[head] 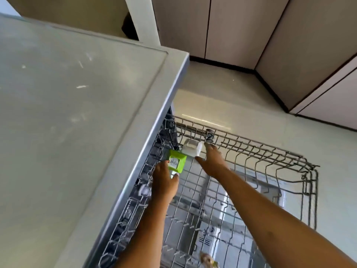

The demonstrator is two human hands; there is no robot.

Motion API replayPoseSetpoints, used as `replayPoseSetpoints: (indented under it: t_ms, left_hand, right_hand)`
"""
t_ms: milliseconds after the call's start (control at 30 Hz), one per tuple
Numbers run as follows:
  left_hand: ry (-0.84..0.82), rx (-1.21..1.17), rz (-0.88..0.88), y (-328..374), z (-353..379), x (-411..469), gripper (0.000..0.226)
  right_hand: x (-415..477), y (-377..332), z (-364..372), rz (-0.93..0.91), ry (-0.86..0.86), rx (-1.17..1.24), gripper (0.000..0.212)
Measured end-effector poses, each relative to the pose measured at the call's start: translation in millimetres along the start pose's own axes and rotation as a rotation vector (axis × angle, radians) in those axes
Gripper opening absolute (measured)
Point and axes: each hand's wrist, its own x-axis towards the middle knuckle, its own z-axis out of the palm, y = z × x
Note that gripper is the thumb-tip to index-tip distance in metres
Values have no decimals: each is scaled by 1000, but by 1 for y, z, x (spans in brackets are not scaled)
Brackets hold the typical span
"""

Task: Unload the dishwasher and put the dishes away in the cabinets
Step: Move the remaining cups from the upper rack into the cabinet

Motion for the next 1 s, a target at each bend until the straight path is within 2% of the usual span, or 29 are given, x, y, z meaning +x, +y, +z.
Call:
replayPoseSetpoints:
  t_ms: [167,367,500,667,833,1000]
  left_hand:
    - [39,269,-21,2,16,21,71]
    - [45,352,-31,8,24,31,101]
    - [73,398,-5,10,28,37,97]
    - [117,403,6,14,29,38,85]
    - [168,395,-21,18,18,35,82]
    - [172,355,-12,18,4,30,82]
  right_hand:
    - [26,-3,15,29,-49,102,71]
    - [43,0,29,128,-112,121,75]
    - [55,-4,29,239,-93,234,81]
    - [51,-10,37,299,25,126,91]
    - [54,-28,44,457,62,213,108]
    - [58,-33,43,539,81,266,104]
